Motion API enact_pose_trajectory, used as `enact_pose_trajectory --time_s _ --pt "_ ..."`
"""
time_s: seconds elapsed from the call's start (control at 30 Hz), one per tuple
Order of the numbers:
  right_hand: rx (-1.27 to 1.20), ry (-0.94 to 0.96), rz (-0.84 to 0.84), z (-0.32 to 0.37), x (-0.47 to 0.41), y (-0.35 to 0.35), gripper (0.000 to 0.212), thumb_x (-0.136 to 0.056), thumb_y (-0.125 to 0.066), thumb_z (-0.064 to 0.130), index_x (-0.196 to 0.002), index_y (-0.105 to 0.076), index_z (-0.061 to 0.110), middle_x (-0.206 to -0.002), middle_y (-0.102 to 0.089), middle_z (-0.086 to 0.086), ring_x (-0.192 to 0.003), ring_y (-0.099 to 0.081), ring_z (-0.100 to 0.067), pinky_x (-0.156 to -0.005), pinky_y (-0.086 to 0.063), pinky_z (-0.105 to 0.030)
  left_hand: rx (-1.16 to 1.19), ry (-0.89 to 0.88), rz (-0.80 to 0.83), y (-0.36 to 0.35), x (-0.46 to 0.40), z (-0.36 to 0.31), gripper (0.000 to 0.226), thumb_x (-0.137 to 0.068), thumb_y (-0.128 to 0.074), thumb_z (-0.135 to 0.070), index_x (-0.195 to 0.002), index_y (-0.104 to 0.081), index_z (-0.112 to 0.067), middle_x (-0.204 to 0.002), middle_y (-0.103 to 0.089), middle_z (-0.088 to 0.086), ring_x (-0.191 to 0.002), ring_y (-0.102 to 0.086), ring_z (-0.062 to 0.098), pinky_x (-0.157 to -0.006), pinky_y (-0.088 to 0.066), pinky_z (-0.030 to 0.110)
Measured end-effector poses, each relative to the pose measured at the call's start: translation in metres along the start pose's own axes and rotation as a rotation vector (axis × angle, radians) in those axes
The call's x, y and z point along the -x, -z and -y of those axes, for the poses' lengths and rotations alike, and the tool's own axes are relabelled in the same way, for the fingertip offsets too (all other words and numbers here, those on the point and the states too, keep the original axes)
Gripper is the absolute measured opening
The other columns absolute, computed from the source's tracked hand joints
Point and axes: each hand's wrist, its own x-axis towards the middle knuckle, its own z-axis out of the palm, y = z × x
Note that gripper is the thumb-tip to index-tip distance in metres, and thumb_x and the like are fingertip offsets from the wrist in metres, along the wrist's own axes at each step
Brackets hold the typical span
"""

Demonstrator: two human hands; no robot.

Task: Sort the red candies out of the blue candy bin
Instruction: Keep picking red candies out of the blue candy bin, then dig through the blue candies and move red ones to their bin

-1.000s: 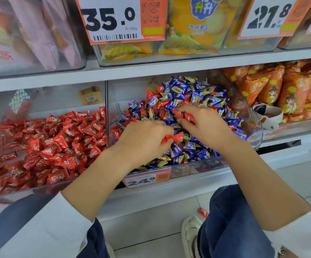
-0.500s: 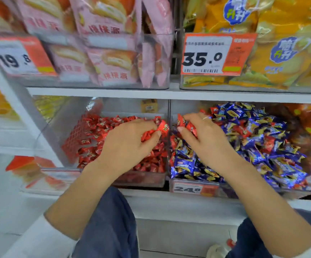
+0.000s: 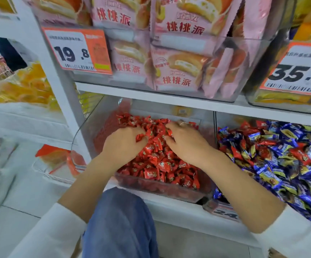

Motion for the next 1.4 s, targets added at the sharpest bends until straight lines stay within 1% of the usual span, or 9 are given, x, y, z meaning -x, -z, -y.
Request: enact_pose_trajectory --time_s 0.2,0.3,0.43,0.6,0.73,0.87,1.03,1.27,1.4 --pt "0.157 0.082 0.062 -0.011 -0.010 -0.005 0.054 -0.094 -0.042 0.050 -0.143 -0.034 0.030 -0.149 -0.035 -0.002 -0.137 -0.030 -0.024 -0.116 -0.014 -0.042 0.060 -0.098 0.123 -0.011 -0.027 0.006 0.032 -0.090 -0.055 -0.042 -0.116 -0.063 -0.026 -0.120 -0.060 0.000 -0.108 -0.058 0.021 -0.089 -0.042 0.028" --pt "0.102 0.154 -0.066 -0.021 0.003 0.001 0.039 -0.094 -0.044 0.043 -0.130 -0.052 0.030 -0.132 -0.054 0.003 -0.126 -0.044 -0.019 -0.114 -0.023 -0.038 0.055 -0.175 0.140 -0.012 -0.031 0.003 0.033 -0.091 -0.056 -0.037 -0.121 -0.062 -0.023 -0.125 -0.060 0.001 -0.112 -0.057 0.021 -0.093 -0.042 0.028" --pt "-0.078 0.216 -0.308 -0.053 0.048 0.018 0.031 -0.091 -0.044 0.033 -0.106 -0.069 0.022 -0.099 -0.068 0.006 -0.093 -0.057 -0.011 -0.085 -0.042 -0.023 0.122 -0.249 0.131 -0.005 -0.025 -0.024 0.028 -0.093 -0.053 -0.036 -0.118 -0.064 -0.030 -0.109 -0.068 -0.006 -0.097 -0.063 0.014 -0.087 -0.049 0.030" --pt "-0.004 -0.106 -0.367 -0.137 0.127 0.046 0.032 -0.089 -0.044 0.035 -0.101 -0.071 0.023 -0.088 -0.069 0.005 -0.078 -0.059 -0.010 -0.070 -0.044 -0.024 0.182 -0.445 0.178 -0.012 -0.018 -0.095 0.023 -0.093 -0.051 -0.038 -0.110 -0.066 -0.031 -0.101 -0.069 -0.012 -0.092 -0.062 0.009 -0.085 -0.048 0.028" --pt "0.066 -0.351 -0.294 -0.182 0.169 0.061 0.017 -0.090 -0.061 0.024 -0.104 -0.070 0.024 -0.101 -0.070 0.003 -0.078 -0.060 -0.017 -0.067 -0.040 -0.028 -0.043 -0.532 -0.035 -0.028 -0.018 -0.140 0.018 -0.092 -0.051 -0.033 -0.092 -0.060 -0.017 -0.088 -0.066 0.005 -0.088 -0.060 0.028 -0.070 -0.043 0.035" --pt "0.010 -0.370 -0.325 -0.188 0.184 0.052 0.018 -0.086 -0.066 0.017 -0.103 -0.071 0.021 -0.097 -0.071 0.004 -0.085 -0.064 -0.015 -0.073 -0.047 -0.027 0.068 -0.729 -0.130 -0.032 -0.009 -0.170 0.010 -0.088 -0.057 -0.016 -0.093 -0.066 -0.014 -0.090 -0.064 0.004 -0.088 -0.059 0.026 -0.078 -0.045 0.036" --pt "0.050 -0.379 -0.340 -0.197 0.184 0.046 0.022 -0.086 -0.064 0.023 -0.108 -0.068 0.025 -0.094 -0.067 -0.001 -0.081 -0.062 -0.021 -0.069 -0.052 -0.033 -0.255 -0.620 0.165 -0.071 -0.022 -0.206 0.020 -0.094 -0.048 -0.013 -0.113 -0.053 -0.008 -0.107 -0.061 0.012 -0.095 -0.060 0.030 -0.074 -0.049 0.040" --pt "0.031 -0.490 -0.587 -0.230 0.188 0.054 0.016 -0.086 -0.064 0.018 -0.101 -0.071 0.020 -0.095 -0.067 -0.005 -0.089 -0.060 -0.026 -0.069 -0.047 -0.033 -0.257 -0.510 0.141 -0.087 -0.024 -0.215 0.048 -0.088 -0.054 -0.007 -0.133 -0.037 -0.010 -0.092 -0.062 0.012 -0.085 -0.061 0.033 -0.066 -0.048 0.040" --pt "0.067 -0.354 -0.636 -0.227 0.175 0.047 0.020 -0.085 -0.066 0.015 -0.104 -0.071 0.014 -0.087 -0.070 -0.006 -0.085 -0.061 -0.031 -0.073 -0.050 -0.037 -0.146 -0.462 0.073 -0.068 -0.015 -0.216 0.043 -0.086 -0.055 -0.008 -0.128 -0.049 -0.012 -0.111 -0.050 0.012 -0.091 -0.059 0.034 -0.071 -0.044 0.036"
